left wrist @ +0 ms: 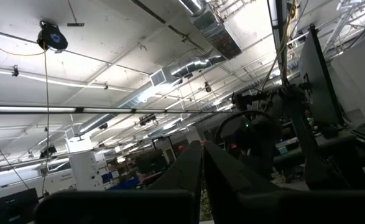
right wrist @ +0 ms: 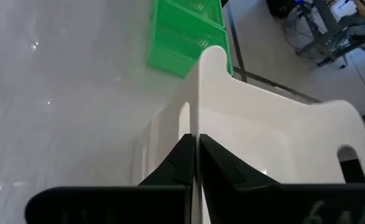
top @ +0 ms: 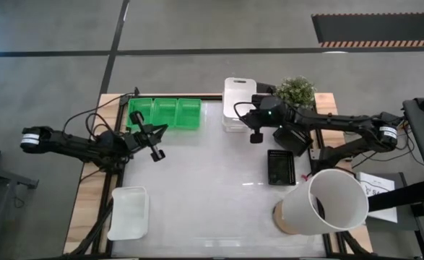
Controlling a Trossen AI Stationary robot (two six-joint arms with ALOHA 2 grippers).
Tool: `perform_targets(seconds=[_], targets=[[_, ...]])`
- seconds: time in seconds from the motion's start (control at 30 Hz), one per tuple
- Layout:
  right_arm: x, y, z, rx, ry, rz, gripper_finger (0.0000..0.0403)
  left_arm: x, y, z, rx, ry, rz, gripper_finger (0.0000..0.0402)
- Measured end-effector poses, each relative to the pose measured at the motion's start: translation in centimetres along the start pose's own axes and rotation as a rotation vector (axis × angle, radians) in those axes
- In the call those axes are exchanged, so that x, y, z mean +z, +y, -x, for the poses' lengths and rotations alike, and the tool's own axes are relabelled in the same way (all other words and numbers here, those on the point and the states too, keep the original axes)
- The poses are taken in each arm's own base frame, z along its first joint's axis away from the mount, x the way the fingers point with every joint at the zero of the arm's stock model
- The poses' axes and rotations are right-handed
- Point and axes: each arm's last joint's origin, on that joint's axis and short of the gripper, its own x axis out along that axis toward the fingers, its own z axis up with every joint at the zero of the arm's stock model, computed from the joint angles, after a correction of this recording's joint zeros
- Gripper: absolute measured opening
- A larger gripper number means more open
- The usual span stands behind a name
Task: Stack baskets by color
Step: Stack the middle right white bin on top of the top white bin
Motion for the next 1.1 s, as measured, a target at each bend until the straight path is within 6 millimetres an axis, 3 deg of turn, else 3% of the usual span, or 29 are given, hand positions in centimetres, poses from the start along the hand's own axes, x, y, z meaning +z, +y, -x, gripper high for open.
perform_targets(seconds=[0.67,1.1], targets=[[-1.2,0.9,-0.7,-0.016,-0.016,0.000,0.0008,0.1,0.0,0.0,0.003,-0.005,0.002,0.0000],[-2.7,2.0,-4.2,0.053,0.086,0.004,0.0008,0.1,0.0,0.0,0.004,-0.006,0.002,0.0000]])
